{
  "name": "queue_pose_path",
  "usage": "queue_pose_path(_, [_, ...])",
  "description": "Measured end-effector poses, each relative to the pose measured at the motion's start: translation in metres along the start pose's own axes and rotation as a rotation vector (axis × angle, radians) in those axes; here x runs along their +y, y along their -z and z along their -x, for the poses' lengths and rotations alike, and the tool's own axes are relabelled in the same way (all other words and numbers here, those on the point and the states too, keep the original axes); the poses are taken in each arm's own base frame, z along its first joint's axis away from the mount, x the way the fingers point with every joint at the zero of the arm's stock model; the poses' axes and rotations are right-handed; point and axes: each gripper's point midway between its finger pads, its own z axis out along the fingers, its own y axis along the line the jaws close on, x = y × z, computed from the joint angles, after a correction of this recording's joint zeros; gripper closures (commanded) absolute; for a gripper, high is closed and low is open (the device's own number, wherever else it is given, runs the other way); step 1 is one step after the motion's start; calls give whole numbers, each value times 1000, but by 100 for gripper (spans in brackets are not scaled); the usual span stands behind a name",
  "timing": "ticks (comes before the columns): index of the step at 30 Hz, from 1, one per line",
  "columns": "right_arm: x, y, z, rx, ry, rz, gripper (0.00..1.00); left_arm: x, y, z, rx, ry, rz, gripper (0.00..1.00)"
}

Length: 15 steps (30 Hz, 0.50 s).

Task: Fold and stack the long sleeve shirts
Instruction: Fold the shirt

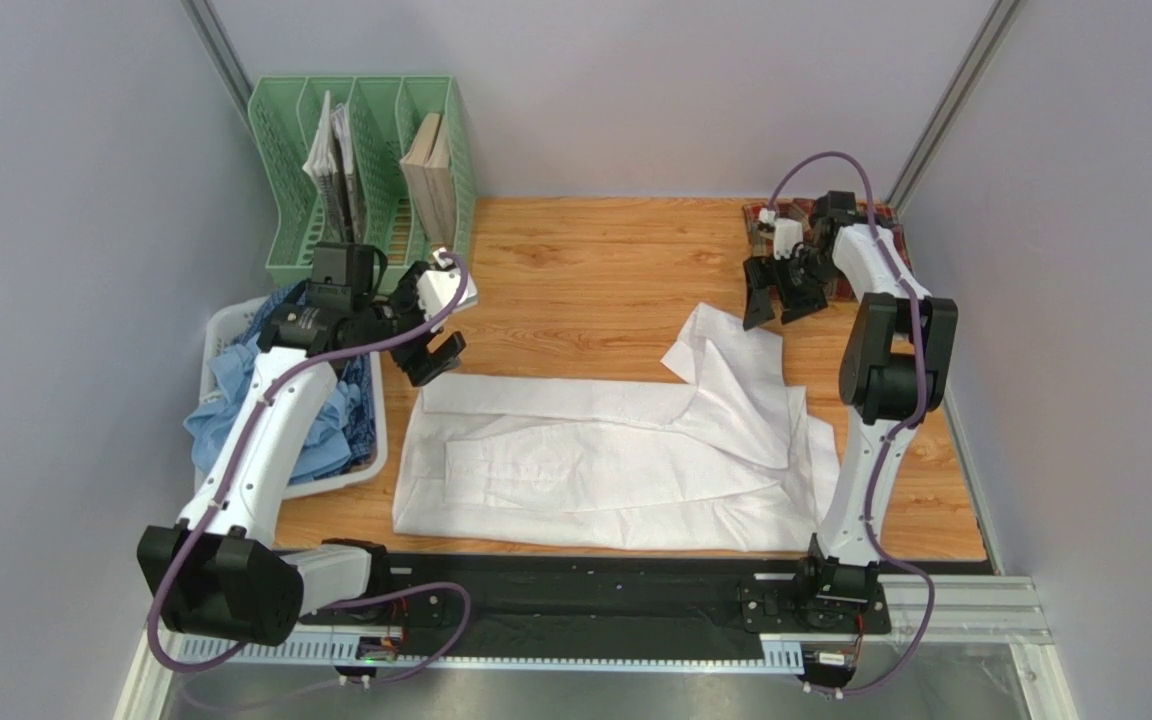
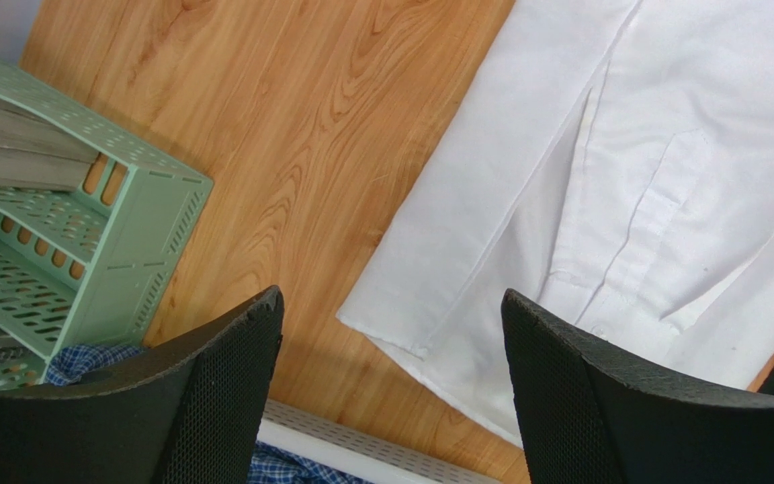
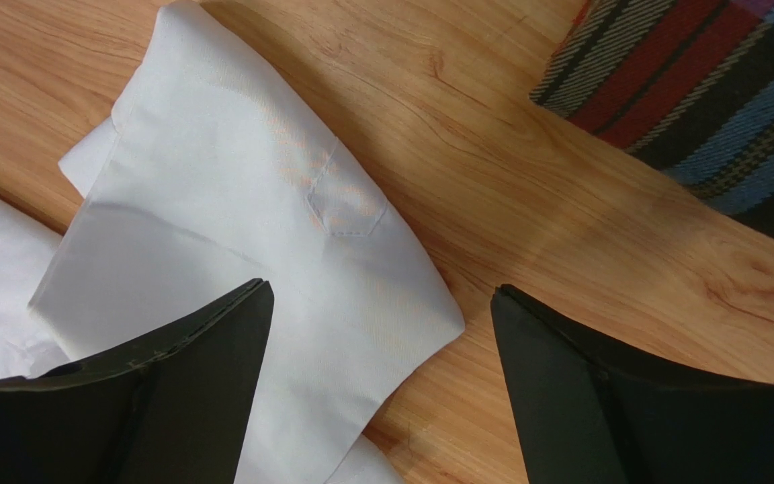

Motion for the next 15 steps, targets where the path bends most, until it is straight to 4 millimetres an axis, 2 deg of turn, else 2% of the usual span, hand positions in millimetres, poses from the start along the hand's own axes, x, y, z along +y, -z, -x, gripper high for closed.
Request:
queue_pose_path(4, [2, -14, -3, 35, 32, -14, 27, -3, 8, 4, -11, 8, 13, 16])
queue_pose_path(6, [3, -21, -5, 52, 53, -17, 42, -4, 10, 5, -13, 9, 19, 15])
queue_pose_path(7, [5, -24, -8, 63, 60, -12, 51, -5, 11, 6, -14, 10, 21, 15])
queue_pose_path(8, [7, -26, -10, 70, 69, -8, 70, -5, 12, 6, -15, 10, 22, 15])
queue_pose_path(9, [9, -28, -12, 80, 72, -1, 81, -5, 13, 6, -16, 9, 24, 15])
queue_pose_path(11, [13, -28, -15, 92, 80, 15, 98, -6, 15, 7, -16, 9, 28, 15])
queue_pose_path(15, [25, -19, -18, 109, 84, 60, 100, -4, 16, 5, -5, 14, 39, 16])
